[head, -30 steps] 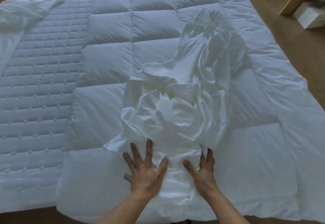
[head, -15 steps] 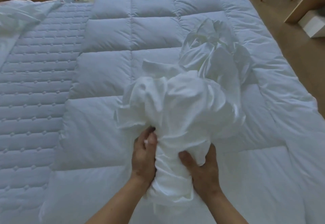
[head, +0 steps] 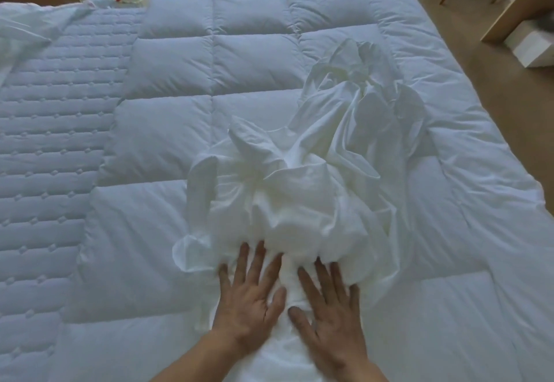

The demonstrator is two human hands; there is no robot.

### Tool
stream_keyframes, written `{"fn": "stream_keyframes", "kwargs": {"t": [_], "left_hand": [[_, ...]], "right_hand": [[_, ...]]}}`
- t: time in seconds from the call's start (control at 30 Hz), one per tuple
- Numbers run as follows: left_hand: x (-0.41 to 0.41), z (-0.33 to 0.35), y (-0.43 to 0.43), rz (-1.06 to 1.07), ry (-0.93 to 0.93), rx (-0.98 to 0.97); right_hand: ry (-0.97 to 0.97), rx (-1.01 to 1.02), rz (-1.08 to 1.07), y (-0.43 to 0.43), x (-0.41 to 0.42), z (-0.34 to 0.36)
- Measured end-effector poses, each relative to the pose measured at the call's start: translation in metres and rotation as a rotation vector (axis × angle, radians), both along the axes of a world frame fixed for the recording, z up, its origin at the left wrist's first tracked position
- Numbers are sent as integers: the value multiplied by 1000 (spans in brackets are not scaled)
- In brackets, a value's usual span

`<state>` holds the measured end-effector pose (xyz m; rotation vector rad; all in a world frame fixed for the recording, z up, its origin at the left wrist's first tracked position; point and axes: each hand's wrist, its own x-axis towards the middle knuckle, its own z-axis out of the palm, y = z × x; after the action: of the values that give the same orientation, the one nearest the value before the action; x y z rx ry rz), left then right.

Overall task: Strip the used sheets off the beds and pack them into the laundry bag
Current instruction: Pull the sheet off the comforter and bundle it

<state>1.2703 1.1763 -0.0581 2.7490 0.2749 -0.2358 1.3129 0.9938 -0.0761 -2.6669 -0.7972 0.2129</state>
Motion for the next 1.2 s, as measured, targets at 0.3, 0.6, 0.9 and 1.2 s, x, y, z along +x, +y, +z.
{"fn": "stream_keyframes", "kwargs": {"t": [0.3, 0.6, 0.9, 1.2], "left_hand": [[115, 54, 42, 29, -430, 175], [241, 42, 84, 335, 121, 79], [239, 34, 79, 411, 281, -612], [163, 181, 79, 680, -445, -1112]], "right_hand": [[-239, 240, -408, 49, 158, 70], [450, -10, -681, 58, 296, 33], [616, 706, -534, 86, 274, 36], [627, 1105, -465, 37, 206, 195]]}}
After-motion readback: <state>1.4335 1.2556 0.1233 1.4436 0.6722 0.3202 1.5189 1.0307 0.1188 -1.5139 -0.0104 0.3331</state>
